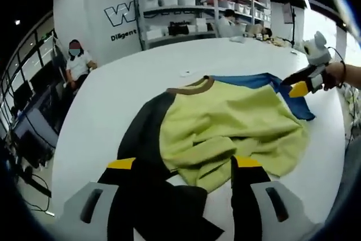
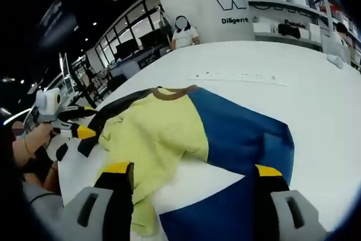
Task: Fold the garment on the visible template until the final outline fits inside the template.
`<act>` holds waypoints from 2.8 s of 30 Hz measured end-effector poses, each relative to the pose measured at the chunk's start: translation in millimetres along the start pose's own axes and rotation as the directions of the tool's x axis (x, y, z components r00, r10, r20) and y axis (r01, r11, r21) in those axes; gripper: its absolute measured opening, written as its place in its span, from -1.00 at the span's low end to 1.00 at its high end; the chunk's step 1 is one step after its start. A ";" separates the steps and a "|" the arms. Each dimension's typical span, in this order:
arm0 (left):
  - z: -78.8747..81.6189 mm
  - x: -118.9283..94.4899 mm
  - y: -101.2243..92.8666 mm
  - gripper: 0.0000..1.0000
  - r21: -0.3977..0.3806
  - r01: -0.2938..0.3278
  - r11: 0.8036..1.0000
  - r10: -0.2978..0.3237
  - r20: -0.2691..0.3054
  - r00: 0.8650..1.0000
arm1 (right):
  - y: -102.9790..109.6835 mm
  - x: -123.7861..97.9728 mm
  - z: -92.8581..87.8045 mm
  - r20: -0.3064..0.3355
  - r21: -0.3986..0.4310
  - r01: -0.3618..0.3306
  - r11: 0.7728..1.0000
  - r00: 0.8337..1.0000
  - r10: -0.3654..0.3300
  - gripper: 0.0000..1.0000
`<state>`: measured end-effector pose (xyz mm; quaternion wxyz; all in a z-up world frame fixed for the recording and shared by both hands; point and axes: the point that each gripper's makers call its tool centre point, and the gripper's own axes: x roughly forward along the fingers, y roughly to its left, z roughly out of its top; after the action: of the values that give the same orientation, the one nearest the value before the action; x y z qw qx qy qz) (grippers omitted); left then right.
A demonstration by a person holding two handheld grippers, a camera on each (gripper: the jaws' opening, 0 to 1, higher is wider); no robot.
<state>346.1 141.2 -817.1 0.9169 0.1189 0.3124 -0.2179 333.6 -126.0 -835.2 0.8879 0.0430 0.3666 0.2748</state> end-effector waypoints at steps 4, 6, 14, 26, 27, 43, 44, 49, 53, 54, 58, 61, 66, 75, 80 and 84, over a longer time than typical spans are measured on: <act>-0.8 -2.0 -5.2 0.26 0.002 0.018 1.000 -0.018 0.008 1.000 | 15.4 -5.1 -8.1 -0.012 -0.057 -0.039 0.998 0.999 0.039 0.84; 0.1 -3.3 -9.1 0.25 0.009 0.033 0.999 -0.033 0.021 0.999 | 25.6 -7.6 -13.9 -0.028 -0.068 -0.075 0.995 0.997 0.073 0.84; -8.2 -1.9 -18.4 0.13 0.009 0.056 0.998 -0.056 0.003 0.998 | 54.4 -13.0 -39.8 -0.090 -0.096 -0.170 0.981 0.983 0.162 0.79; -23.2 9.7 -19.8 -0.21 0.008 0.051 0.999 -0.050 -0.047 0.998 | 62.9 -14.5 -70.2 -0.145 -0.251 -0.167 0.954 0.980 0.134 0.30; -23.6 10.2 -20.4 -0.24 0.008 0.050 0.999 -0.050 -0.048 0.998 | 61.0 -14.8 -69.2 -0.139 -0.251 -0.156 0.955 0.983 0.124 0.22; -35.9 18.1 -23.9 -0.66 0.020 0.057 0.998 -0.054 -0.093 0.994 | 51.2 -12.1 -70.5 -0.127 -0.384 -0.069 0.921 0.992 0.021 -0.70; -36.2 17.6 -24.2 -0.73 0.025 0.054 0.998 -0.052 -0.094 0.994 | 50.6 -12.2 -70.1 -0.123 -0.378 -0.064 0.923 0.992 0.019 -0.75; -39.7 15.0 -21.6 -0.98 0.043 0.046 0.998 -0.041 -0.109 0.993 | 55.8 -15.0 -68.8 -0.111 -0.325 -0.081 0.942 0.993 0.047 -0.95; -39.8 10.4 -23.0 -0.98 0.054 0.052 0.997 -0.046 -0.108 0.993 | 59.6 -19.7 -69.4 -0.114 -0.329 -0.083 0.941 0.992 0.048 -0.98; -39.2 9.1 -23.2 -0.98 0.054 0.051 0.997 -0.045 -0.106 0.993 | 60.6 -21.3 -69.1 -0.112 -0.330 -0.084 0.940 0.992 0.049 -0.98; -32.5 2.1 -27.0 -0.98 0.047 0.066 0.997 -0.062 -0.082 0.995 | 65.7 -28.4 -66.9 -0.108 -0.325 -0.097 0.941 0.992 0.065 -0.99; -25.5 -5.3 -27.7 -0.98 0.028 0.071 0.997 -0.069 -0.057 0.996 | 71.4 -35.6 -67.5 -0.117 -0.318 -0.116 0.941 0.990 0.083 -0.99; -24.1 -13.6 -29.0 -0.98 0.022 0.075 0.997 -0.074 -0.054 0.996 | 75.1 -42.4 -70.1 -0.133 -0.319 -0.127 0.939 0.987 0.089 -0.99; -22.0 -40.7 -35.7 -0.98 0.003 0.066 0.998 -0.066 -0.071 0.995 | 86.2 -64.0 -75.6 -0.168 -0.289 -0.152 0.945 0.980 0.106 -0.99; -30.3 -53.1 -39.3 -0.98 -0.005 0.054 0.999 -0.054 -0.105 0.993 | 89.7 -76.3 -73.8 -0.166 -0.289 -0.147 0.946 0.981 0.101 -1.00; -29.2 -62.8 -41.7 -0.98 -0.023 0.052 0.998 -0.054 -0.101 0.993 | 94.1 -84.8 -73.9 -0.171 -0.290 -0.157 0.944 0.979 0.110 -1.00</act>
<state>266.5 135.4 -803.9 0.8950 0.1121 0.3637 -0.2326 191.6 -99.8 -809.7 0.8325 -0.0896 0.3832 0.3898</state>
